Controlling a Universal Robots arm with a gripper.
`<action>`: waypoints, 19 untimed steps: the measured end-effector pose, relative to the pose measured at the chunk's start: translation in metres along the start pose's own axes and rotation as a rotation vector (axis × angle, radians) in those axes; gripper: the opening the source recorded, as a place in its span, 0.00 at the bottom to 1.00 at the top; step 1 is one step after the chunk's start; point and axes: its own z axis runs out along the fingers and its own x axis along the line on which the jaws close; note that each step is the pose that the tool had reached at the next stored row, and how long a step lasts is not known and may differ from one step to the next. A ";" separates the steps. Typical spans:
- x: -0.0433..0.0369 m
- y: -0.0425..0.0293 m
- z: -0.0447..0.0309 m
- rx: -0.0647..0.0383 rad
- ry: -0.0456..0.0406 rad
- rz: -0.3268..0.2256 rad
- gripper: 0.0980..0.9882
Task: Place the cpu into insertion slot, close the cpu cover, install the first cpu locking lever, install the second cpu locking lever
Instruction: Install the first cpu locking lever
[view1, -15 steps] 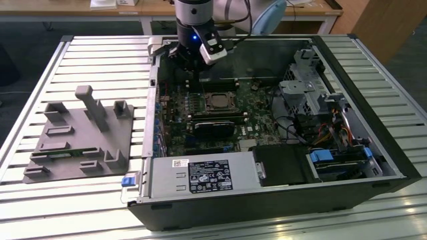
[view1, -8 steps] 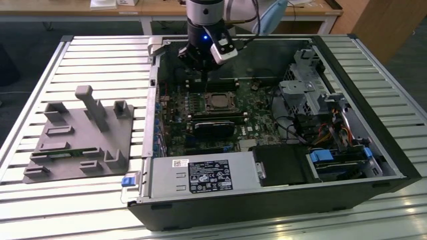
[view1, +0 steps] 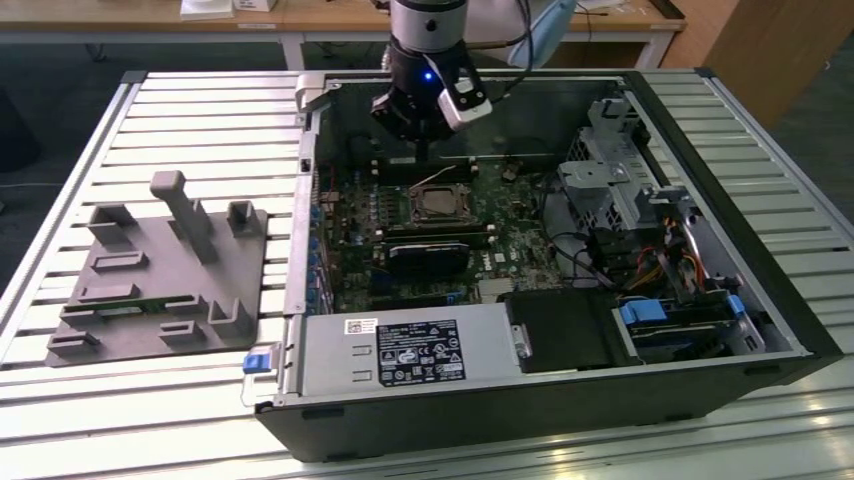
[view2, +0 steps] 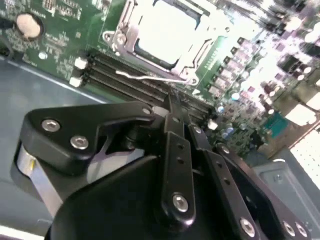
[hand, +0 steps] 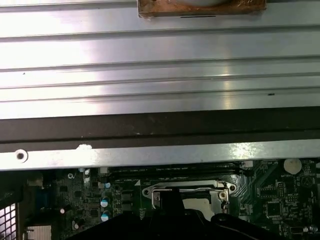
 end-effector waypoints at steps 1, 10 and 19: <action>0.0000 -0.0007 0.0003 -0.009 0.0005 0.000 0.01; -0.0027 -0.0013 0.0061 -0.012 0.0055 -0.055 0.01; -0.0086 0.0000 0.0140 -0.012 0.0054 -0.055 0.01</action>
